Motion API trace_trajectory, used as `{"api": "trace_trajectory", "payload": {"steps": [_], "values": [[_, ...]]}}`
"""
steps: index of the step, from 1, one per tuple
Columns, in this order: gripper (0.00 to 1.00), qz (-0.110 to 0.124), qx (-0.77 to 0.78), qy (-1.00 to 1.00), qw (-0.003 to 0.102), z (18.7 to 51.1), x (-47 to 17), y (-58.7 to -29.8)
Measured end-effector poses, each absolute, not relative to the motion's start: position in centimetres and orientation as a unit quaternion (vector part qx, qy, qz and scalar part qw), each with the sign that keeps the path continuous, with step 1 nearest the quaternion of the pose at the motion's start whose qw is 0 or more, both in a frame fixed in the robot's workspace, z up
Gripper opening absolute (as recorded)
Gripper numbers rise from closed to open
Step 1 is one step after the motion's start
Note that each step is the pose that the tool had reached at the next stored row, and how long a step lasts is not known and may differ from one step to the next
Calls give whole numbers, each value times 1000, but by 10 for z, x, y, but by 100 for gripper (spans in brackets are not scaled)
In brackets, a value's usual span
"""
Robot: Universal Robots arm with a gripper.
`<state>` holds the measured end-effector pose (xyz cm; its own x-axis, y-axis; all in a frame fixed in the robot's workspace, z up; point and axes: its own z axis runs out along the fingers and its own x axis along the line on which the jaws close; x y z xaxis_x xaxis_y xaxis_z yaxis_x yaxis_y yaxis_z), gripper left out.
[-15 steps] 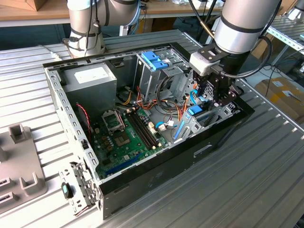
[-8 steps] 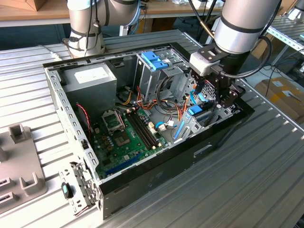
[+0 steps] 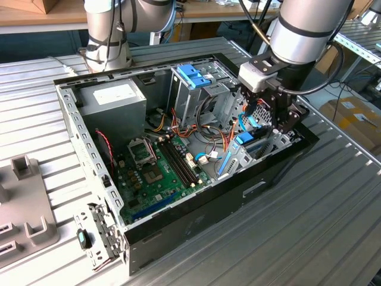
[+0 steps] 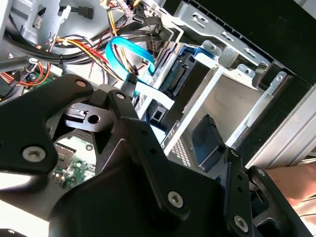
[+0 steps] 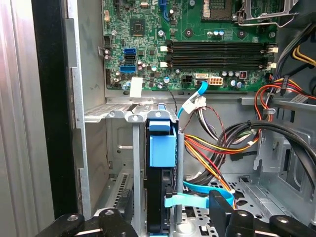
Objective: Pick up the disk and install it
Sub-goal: 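Insert the first disk wire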
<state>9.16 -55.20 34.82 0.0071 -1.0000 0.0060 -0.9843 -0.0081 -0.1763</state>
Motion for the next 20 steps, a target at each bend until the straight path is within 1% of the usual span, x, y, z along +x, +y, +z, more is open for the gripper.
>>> {"api": "trace_trajectory", "payload": {"steps": [13, 18, 20], "values": [[71, -64, -707, 702, 60, 350, 92, -552], [71, -58, -708, 702, 54, 350, 99, -552], [71, -58, -708, 702, 54, 350, 99, -552]]}}
